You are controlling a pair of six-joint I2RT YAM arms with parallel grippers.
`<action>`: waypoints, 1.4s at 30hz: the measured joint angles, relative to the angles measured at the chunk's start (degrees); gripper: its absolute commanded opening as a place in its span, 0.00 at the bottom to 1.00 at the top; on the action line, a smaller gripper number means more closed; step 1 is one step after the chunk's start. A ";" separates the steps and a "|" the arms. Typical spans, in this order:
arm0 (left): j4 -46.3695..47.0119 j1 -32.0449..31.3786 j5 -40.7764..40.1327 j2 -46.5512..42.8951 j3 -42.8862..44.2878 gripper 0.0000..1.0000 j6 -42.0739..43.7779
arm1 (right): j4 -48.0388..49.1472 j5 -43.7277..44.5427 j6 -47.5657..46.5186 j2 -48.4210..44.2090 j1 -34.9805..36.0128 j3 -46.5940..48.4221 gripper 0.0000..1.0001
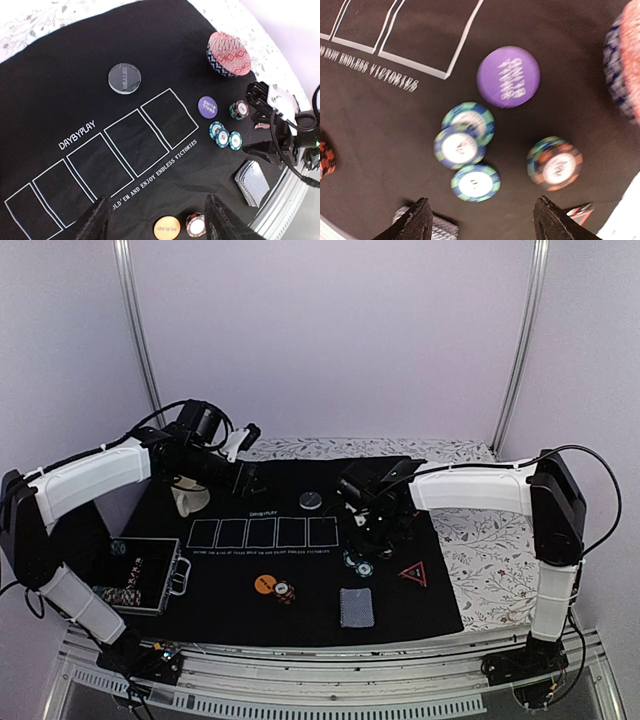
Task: Distribute texas hold em gaming equipment
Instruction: Pick up the poker chip from the small blind area.
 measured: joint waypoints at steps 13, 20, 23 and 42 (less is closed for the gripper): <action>0.61 0.15 -0.31 0.00 -3.15 0.64 0.61 | -1.60 -4.59 4.33 7.15 0.57 0.37 0.65; 0.72 0.24 -0.37 0.00 -3.30 0.64 0.74 | -1.46 -6.03 4.33 7.19 -0.61 0.39 0.50; 0.76 0.24 -0.61 0.00 -3.30 0.64 0.98 | -1.75 -6.01 4.20 7.30 -0.87 0.50 0.49; 0.83 0.66 -1.60 0.02 -3.74 0.64 1.22 | -7.19 -2.62 3.78 10.60 -0.33 6.60 0.30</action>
